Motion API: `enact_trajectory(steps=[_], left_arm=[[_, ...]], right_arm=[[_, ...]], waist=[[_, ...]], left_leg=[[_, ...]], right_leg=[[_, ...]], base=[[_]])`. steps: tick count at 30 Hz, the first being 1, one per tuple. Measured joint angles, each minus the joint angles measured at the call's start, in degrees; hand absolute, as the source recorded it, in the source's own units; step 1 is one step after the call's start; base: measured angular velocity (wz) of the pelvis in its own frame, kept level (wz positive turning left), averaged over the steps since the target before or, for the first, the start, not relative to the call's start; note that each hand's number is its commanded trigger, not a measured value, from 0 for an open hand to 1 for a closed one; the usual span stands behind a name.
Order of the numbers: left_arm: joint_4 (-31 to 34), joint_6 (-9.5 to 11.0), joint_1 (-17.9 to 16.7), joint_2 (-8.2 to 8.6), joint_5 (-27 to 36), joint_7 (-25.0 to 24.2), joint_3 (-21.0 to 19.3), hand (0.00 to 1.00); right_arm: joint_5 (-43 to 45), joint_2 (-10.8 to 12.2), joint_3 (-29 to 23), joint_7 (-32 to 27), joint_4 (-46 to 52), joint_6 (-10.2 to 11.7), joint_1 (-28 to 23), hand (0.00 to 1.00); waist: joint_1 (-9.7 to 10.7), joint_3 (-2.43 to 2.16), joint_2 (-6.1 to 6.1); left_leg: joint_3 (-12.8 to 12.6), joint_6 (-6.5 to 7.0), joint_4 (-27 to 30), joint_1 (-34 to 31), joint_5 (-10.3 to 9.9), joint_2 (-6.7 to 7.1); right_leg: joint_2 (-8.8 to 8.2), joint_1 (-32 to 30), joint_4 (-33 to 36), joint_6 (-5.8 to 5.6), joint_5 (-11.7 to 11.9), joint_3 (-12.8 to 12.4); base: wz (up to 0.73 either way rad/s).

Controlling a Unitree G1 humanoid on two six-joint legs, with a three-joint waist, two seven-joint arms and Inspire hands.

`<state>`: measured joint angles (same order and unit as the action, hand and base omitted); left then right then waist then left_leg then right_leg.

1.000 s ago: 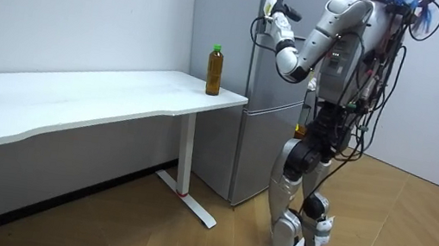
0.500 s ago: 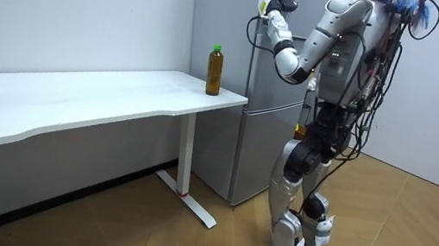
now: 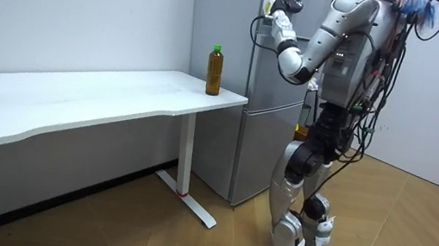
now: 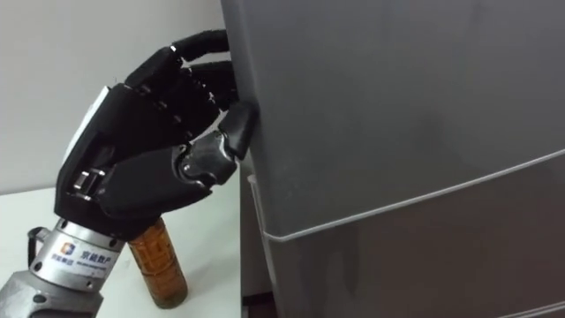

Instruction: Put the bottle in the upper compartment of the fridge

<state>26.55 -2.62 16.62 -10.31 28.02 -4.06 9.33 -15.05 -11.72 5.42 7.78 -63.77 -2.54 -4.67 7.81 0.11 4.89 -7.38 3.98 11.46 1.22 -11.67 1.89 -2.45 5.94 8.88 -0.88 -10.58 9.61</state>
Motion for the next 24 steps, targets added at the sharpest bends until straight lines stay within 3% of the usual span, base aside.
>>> enact_trajectory(steps=[11,17,22,24], left_arm=[[-0.31,0.02,-0.17,-0.61,1.96,-4.23,0.62,0.00],[-0.30,0.31,-0.36,-1.28,9.10,-7.09,2.93,0.00],[0.26,1.12,-0.36,-2.45,11.92,-11.75,5.77,0.00],[1.23,1.21,-0.36,-3.83,11.92,-13.86,7.60,0.00]], right_arm=[[-0.37,-0.61,-0.09,1.15,0.52,-0.01,-0.64,0.00],[-0.46,-1.45,-0.08,1.19,3.19,0.04,-2.04,0.00],[-0.50,-1.92,-0.44,1.69,3.49,0.04,-2.33,0.00],[-0.50,-2.24,-0.55,1.78,3.50,0.04,-2.36,0.00]], waist=[[0.49,-0.07,0.05],[1.20,-0.13,0.32],[1.36,-0.27,0.61],[1.44,-0.35,0.74]], left_leg=[[0.04,0.21,0.27,0.51,0.00,0.17],[-0.03,0.45,0.36,0.43,0.14,0.29],[-0.18,0.59,0.36,0.49,0.23,0.34],[-0.32,0.62,0.34,0.39,0.26,0.34]], right_leg=[[-0.22,1.02,-0.05,-0.14,0.12,0.03],[-0.38,0.87,0.00,-0.35,0.24,-0.17],[-0.42,0.32,0.03,-0.39,0.28,-0.44],[-0.36,-0.04,0.08,-0.41,0.36,-0.98]], base=[[0.01],[-0.01],[-0.01],[-0.07]])
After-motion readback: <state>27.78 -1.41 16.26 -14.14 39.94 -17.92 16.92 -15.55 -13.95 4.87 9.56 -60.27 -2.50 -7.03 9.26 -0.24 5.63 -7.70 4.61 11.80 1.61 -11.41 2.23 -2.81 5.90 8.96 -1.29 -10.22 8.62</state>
